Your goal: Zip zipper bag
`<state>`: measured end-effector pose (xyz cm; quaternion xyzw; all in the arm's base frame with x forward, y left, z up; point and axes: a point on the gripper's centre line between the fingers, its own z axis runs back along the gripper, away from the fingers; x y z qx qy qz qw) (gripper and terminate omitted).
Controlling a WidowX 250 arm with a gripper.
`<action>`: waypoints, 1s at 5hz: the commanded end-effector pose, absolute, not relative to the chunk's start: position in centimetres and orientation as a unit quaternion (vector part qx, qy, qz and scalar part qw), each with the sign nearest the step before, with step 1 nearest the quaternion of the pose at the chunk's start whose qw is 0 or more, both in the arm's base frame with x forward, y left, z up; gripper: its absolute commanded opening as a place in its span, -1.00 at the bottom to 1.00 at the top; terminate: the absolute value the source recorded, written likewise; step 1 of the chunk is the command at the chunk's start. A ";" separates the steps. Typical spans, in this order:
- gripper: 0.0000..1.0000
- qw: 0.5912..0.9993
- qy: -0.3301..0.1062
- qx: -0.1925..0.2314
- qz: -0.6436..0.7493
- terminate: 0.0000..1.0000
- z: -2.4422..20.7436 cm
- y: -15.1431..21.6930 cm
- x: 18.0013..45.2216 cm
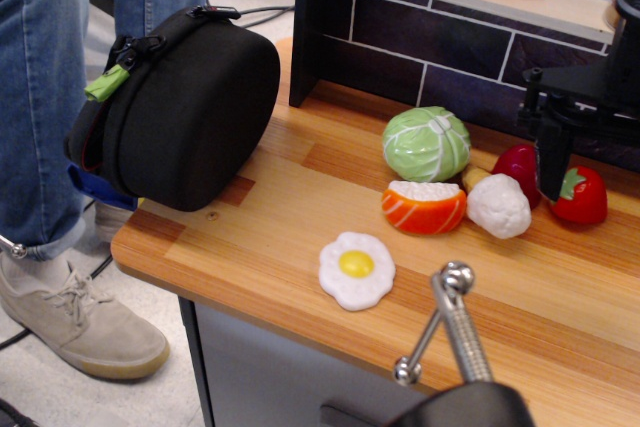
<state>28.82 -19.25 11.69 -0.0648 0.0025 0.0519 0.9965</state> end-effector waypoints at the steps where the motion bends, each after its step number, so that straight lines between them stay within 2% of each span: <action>1: 1.00 0.997 0.003 -0.065 0.052 -1.00 11.7 -19.2 28.8; 2: 1.00 0.996 -0.024 -0.077 0.030 -1.00 13.8 -15.8 28.3; 3: 1.00 0.998 -0.015 -0.056 0.021 -1.00 15.3 -11.6 28.4; 4: 1.00 0.999 0.016 -0.034 0.011 -1.00 16.2 -6.7 27.8; 5: 1.00 0.999 0.045 -0.030 -0.006 -1.00 16.6 -1.7 26.8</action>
